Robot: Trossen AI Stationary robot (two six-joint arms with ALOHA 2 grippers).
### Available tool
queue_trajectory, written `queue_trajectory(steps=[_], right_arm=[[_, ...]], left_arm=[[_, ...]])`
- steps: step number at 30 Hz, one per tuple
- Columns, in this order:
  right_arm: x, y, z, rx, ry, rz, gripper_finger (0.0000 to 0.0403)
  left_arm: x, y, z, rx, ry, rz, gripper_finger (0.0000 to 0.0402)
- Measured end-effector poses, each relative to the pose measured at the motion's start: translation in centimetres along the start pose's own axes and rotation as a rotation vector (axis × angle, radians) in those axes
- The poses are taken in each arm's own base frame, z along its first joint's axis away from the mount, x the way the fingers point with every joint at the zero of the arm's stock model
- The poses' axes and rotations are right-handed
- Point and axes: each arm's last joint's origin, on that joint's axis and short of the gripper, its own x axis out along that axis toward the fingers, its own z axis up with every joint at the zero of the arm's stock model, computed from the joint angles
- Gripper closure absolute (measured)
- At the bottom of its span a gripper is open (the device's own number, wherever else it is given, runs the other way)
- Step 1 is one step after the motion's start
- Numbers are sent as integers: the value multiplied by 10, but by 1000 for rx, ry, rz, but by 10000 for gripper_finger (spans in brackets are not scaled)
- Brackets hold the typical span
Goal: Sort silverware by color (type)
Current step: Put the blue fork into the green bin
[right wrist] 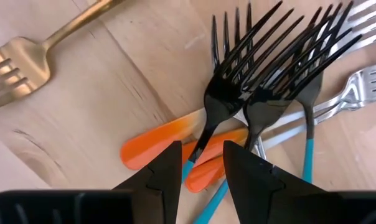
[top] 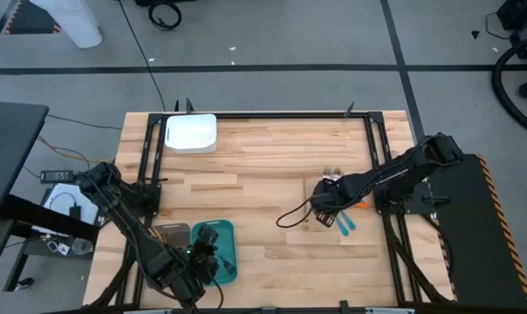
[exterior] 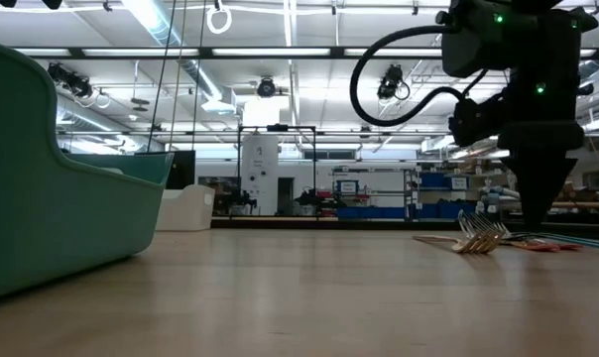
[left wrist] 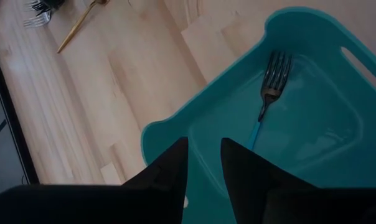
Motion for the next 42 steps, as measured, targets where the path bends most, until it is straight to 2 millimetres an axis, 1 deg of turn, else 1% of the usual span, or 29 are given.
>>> queue_trajectory(steps=[7,16,25,34,42], right_arm=[[10,0,-12,15,15,11,275],[9,6,-20,8,13,16,275],[8,10,-25,0,-59,-16,275],[7,13,-28,-6,-76,-24,289],[25,20,-29,-26,-15,-64,291]], left_arm=[[0,0,0,-1,-2,0,298],[0,0,0,-2,-4,-1,298],[0,0,2,-9,-14,-3,298],[0,0,2,-12,-17,-4,298],[0,-1,3,-26,-31,-8,298]])
